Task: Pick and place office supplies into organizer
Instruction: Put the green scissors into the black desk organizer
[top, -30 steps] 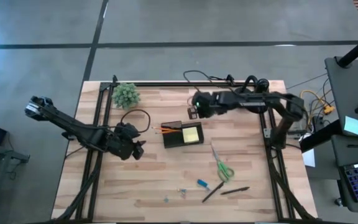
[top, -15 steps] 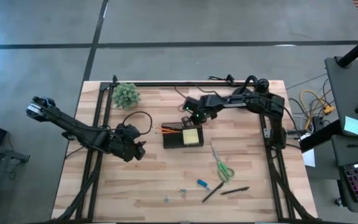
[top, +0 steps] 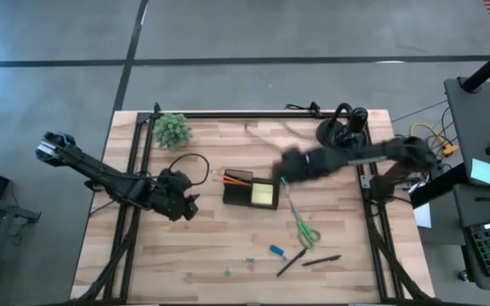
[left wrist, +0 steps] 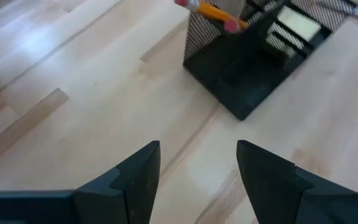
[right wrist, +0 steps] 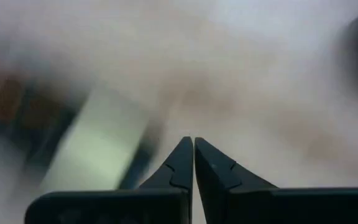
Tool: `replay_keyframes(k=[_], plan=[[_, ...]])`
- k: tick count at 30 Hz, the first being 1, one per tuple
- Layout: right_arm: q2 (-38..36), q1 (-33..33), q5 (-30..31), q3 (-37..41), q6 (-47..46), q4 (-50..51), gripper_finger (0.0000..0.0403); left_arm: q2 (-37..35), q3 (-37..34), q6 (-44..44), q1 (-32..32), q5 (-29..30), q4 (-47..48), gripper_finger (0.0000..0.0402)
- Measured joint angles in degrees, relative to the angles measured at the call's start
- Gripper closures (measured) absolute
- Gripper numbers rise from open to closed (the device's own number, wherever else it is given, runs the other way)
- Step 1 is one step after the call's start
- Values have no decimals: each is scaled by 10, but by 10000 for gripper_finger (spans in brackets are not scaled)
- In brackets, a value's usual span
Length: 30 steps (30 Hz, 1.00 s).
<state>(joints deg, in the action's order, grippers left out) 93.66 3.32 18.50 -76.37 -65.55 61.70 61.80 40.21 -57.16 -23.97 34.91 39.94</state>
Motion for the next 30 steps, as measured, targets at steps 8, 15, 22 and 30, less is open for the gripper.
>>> replay_keyframes(k=[8,15,22,30], plan=[[-6,214,-107,37,-271,43,353,-1,-1,79,0,-21,-11,203],[30,261,-199,45,-301,40,239,0,-1,100,0,-40,-37,203],[68,285,-234,62,-299,18,222,0,-1,101,0,-50,-35,203],[126,276,-227,71,-255,-27,218,0,-1,101,0,-62,-35,203]])
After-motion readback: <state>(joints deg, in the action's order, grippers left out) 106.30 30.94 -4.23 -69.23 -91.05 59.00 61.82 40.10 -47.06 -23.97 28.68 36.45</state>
